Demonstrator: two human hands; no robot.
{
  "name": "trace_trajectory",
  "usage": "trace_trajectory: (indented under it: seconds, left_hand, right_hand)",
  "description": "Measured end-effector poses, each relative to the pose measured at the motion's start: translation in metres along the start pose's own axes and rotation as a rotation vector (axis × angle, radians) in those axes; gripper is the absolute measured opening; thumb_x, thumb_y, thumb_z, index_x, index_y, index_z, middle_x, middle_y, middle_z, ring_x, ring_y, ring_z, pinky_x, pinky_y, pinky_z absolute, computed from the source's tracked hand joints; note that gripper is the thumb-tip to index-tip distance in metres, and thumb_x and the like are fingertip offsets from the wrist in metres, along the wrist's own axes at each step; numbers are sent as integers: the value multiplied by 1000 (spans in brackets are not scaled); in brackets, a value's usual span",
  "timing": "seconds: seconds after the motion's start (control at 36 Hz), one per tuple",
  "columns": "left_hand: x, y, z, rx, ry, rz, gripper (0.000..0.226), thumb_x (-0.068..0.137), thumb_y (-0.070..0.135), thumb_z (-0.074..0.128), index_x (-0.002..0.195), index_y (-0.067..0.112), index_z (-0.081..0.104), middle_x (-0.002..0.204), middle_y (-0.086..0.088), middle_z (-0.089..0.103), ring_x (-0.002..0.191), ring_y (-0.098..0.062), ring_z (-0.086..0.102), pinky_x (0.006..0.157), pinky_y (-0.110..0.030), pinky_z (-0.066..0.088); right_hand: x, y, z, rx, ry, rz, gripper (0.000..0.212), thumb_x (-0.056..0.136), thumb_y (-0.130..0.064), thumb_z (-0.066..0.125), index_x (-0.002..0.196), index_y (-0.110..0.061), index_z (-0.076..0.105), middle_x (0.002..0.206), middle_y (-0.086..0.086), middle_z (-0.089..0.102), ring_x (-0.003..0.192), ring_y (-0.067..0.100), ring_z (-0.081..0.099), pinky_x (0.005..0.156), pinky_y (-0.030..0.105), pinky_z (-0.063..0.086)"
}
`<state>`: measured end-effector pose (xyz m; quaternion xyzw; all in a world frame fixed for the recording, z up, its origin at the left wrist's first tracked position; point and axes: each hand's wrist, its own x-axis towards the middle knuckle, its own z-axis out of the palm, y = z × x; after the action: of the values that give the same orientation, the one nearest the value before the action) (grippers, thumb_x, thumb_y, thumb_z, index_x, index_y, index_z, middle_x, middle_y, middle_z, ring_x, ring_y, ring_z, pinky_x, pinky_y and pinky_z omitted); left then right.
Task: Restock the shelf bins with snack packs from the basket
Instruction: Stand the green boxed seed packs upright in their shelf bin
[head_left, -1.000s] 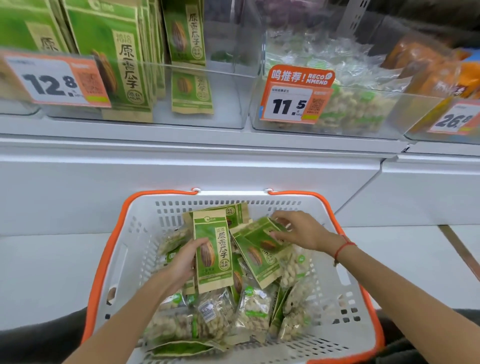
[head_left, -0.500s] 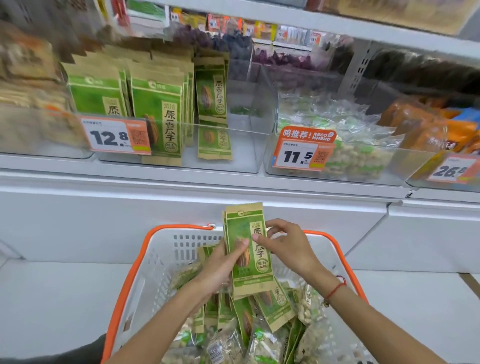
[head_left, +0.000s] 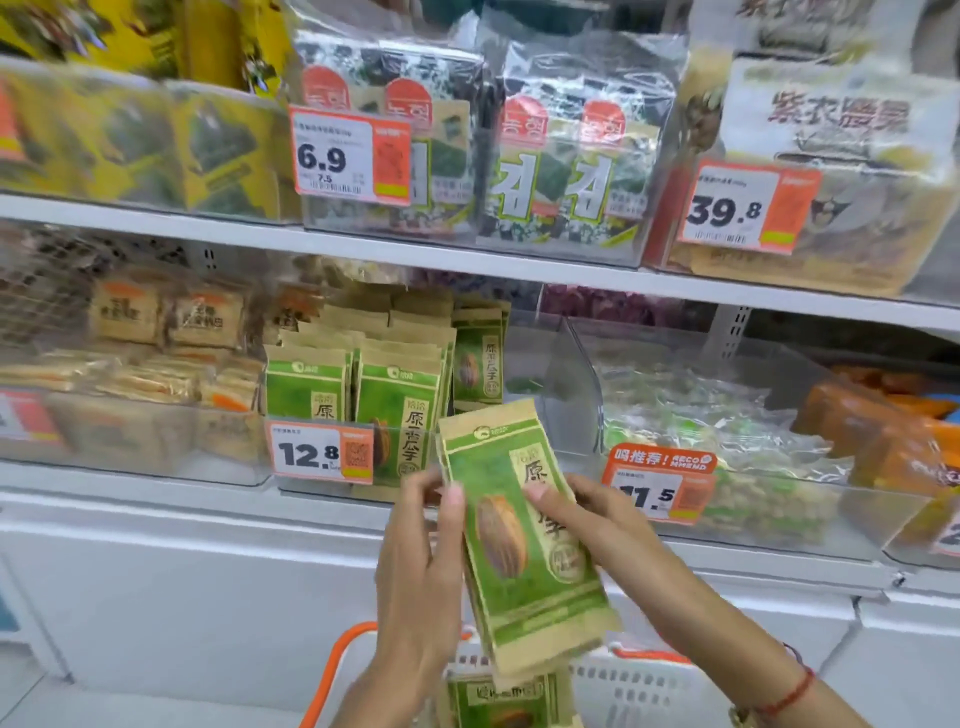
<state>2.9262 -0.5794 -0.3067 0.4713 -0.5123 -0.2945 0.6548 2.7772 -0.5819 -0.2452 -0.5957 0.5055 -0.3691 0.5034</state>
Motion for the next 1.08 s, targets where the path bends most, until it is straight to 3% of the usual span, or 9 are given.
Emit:
trace_trajectory:
  seconds: [0.08,0.14,0.22,0.36,0.5,0.61,0.72,0.92,1.08]
  left_hand:
    - [40,14,-20,169,269,204,32,88,57,31,100,35,51,96,19,56,90,-1,53,72,-16,37]
    - [74,20,-34,356,314,326,27,91,43,36,108,28,51,99,15,52,91,-6,48,77,-16,33]
    - [120,24,-46,738,205,455,35,92,32,38,122,19,52,120,5,53,113,-14,44,93,-28,31]
    - [161,12,-52,1168,-151,557,52,97,43,21,132,23,53,133,4,55,125,-16,46,110,-36,18]
    - [162,-2,-51,1184,-189,586,52,97,47,21,127,25,57,122,7,60,115,-14,53,108,-35,21]
    - [164,-5,-52,1137,-162,609,46,97,46,25,123,26,58,117,10,61,111,-12,55,107,-33,23]
    - [166,-6,-50,1128,-156,614,44,97,46,27,121,27,58,114,9,62,108,-13,55,105,-33,25]
    - [168,-7,-49,1134,-156,617,41,97,45,29,119,26,58,112,8,62,106,-15,55,104,-35,27]
    - [168,-7,-46,1147,-134,610,40,96,45,30,118,27,57,110,9,60,105,-14,53,103,-35,27]
  right_hand:
    - [22,-32,-11,162,-27,176,29,80,-40,66,84,-13,76,84,6,74,67,17,69,76,30,53]
    - [44,-52,-20,230,-18,241,29,83,-38,66,91,-12,74,90,8,73,74,20,67,90,38,51]
    - [78,-75,-27,234,39,285,30,90,-36,60,101,-10,69,96,12,73,80,24,68,81,35,57]
    - [128,-76,-23,-73,172,232,27,97,-33,51,88,-10,61,58,1,67,48,13,63,44,19,50]
    - [170,-64,-15,-247,224,279,28,98,-34,48,84,-12,55,73,5,61,58,15,58,44,18,46]
    - [196,-56,-9,-318,195,386,32,97,-36,50,110,-8,54,102,13,62,87,24,59,69,32,51]
    - [208,-44,-5,-373,81,547,32,93,-40,57,88,-9,55,83,9,59,72,19,59,63,30,52]
    - [229,-34,-7,-621,-57,618,72,82,-47,69,137,-9,41,134,17,50,119,28,54,100,39,47]
    - [239,-33,-5,-510,-162,736,36,85,-39,67,105,-11,58,114,8,59,107,21,55,105,32,42]
